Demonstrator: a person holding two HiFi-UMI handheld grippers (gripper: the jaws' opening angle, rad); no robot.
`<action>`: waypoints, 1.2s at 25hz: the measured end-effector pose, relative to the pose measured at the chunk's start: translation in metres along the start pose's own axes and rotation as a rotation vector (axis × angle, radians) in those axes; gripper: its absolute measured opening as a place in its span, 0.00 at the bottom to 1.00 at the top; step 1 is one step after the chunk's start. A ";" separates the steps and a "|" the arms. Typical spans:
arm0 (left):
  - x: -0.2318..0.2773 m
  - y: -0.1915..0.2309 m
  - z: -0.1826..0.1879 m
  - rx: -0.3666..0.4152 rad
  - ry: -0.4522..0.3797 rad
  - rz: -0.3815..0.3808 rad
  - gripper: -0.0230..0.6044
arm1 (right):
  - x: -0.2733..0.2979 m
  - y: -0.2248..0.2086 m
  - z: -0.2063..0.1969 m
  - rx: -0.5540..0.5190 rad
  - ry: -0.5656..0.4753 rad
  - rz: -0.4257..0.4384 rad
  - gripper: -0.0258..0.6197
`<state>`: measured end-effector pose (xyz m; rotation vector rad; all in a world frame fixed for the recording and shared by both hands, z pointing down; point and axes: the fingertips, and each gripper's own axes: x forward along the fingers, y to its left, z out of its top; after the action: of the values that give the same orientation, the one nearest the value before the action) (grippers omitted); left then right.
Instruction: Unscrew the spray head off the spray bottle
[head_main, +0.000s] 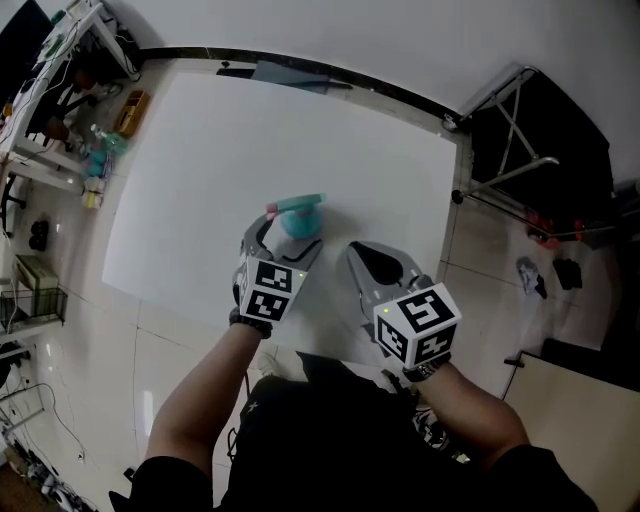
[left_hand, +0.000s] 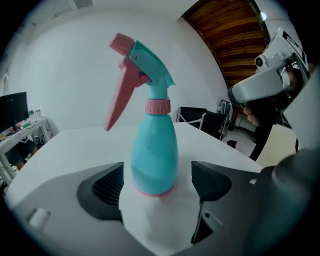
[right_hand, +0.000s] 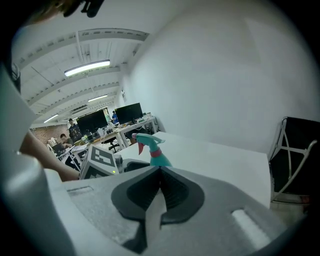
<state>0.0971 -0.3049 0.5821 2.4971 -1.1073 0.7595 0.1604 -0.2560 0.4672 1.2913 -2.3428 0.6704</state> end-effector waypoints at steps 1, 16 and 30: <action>0.004 0.000 0.000 0.004 -0.003 -0.003 0.74 | 0.001 -0.002 0.000 0.000 0.004 0.002 0.03; 0.030 0.005 -0.006 0.035 0.021 0.036 0.70 | 0.008 -0.020 -0.003 -0.004 0.025 0.021 0.03; -0.006 0.006 -0.006 0.167 0.116 0.031 0.67 | 0.007 -0.005 0.015 -0.037 -0.010 0.085 0.03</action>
<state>0.0871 -0.3023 0.5841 2.5374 -1.0855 1.0311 0.1596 -0.2713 0.4601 1.1876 -2.4187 0.6444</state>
